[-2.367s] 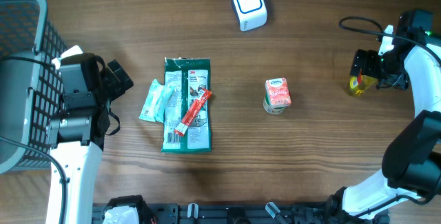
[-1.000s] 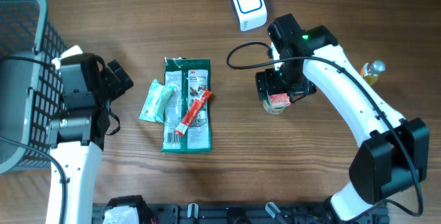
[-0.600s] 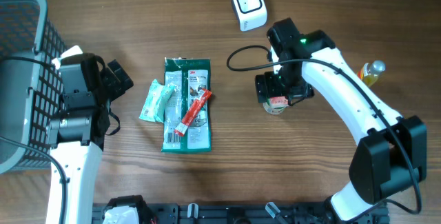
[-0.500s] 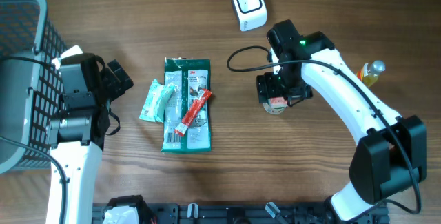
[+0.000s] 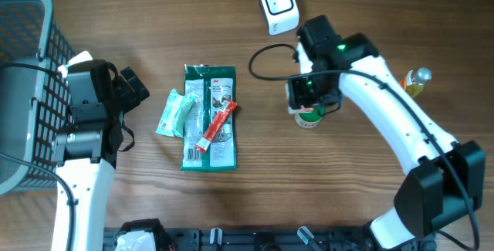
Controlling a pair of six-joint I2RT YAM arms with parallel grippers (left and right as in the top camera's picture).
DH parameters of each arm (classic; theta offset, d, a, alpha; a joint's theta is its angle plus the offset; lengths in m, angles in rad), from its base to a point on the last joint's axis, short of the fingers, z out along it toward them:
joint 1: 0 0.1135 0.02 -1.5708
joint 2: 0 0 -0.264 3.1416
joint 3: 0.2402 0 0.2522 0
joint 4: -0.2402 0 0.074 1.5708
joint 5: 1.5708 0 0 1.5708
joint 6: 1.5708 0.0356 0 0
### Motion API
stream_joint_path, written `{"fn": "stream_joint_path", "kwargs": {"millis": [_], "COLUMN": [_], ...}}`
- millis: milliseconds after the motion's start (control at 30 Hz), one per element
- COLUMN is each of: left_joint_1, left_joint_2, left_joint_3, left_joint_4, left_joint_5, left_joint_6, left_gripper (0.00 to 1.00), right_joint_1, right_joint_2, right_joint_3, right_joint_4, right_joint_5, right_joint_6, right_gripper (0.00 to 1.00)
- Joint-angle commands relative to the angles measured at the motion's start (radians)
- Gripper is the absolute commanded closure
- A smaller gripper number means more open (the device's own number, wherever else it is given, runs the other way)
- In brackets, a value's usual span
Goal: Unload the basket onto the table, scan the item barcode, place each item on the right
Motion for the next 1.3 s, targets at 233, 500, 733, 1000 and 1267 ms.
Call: {"fn": "stream_joint_path", "kwargs": {"millis": [233, 500, 733, 1000, 1267], "left_joint_1": [0.004, 0.004, 0.003, 0.004, 0.004], "left_joint_2": [-0.002, -0.002, -0.002, -0.002, -0.002], "left_joint_3": [0.008, 0.008, 0.008, 0.008, 0.008], "left_joint_4": [0.002, 0.000, -0.001, -0.001, -0.001], "left_joint_5": [-0.013, -0.013, -0.013, -0.013, -0.013], "left_joint_6": [0.009, 0.009, 0.009, 0.009, 0.009], "left_gripper": [0.00, 0.00, 0.00, 0.00, 0.00], "right_joint_1": [0.319, 0.399, 0.396, 0.399, 0.244], "right_joint_2": [-0.011, 0.058, 0.059, 0.117, 0.148], "right_joint_3": [0.018, -0.018, -0.018, -0.045, -0.051], "right_joint_4": [0.223, 0.326, 0.327, 0.318, 0.212], "right_joint_5": [0.152, 0.294, 0.270, 0.185, -0.068], "right_joint_6": [0.026, 0.023, 0.026, 0.156, 0.103], "right_gripper": [0.48, 0.18, 0.04, 0.71, 0.69]}}
